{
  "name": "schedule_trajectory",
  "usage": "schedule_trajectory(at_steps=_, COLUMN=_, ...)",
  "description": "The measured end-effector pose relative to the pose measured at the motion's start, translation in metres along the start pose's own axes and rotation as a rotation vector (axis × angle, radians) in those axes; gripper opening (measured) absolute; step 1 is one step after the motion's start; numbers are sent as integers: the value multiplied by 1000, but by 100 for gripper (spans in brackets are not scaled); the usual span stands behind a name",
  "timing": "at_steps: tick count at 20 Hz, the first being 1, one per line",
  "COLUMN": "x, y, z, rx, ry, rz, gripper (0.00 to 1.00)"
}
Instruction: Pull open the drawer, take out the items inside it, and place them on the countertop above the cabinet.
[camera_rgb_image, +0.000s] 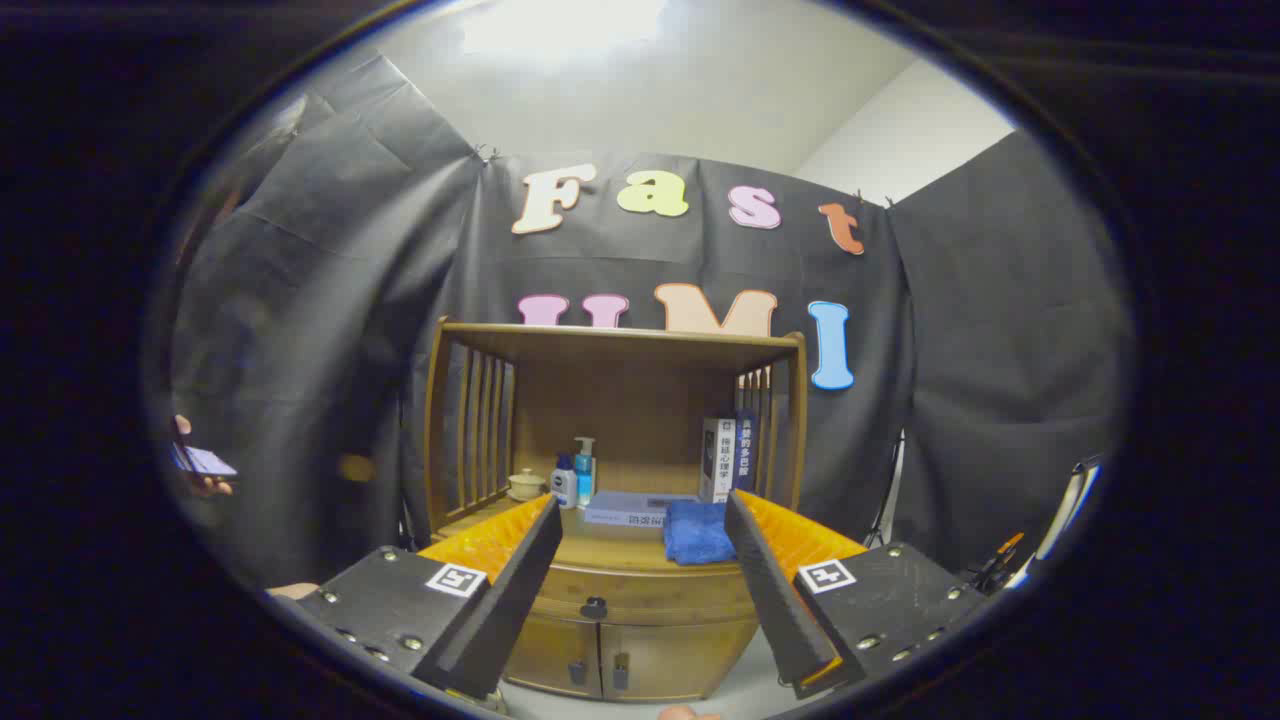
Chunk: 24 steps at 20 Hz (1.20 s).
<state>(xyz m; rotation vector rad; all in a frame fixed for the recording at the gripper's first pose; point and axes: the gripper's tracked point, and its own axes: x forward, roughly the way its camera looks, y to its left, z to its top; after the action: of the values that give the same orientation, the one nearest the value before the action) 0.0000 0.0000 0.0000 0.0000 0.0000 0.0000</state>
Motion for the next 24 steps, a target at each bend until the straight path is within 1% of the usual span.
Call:
schedule_trajectory(at_steps=7, x=-15, y=-3, z=-8, rx=-18, ry=21, rz=-26, gripper=98)
schedule_trajectory(at_steps=13, x=-18, y=-8, z=-19, rx=14, ry=33, rz=-46, gripper=98)
schedule_trajectory(at_steps=24, x=-1, y=8, z=-45, rx=46, ry=64, rz=-4, gripper=98)
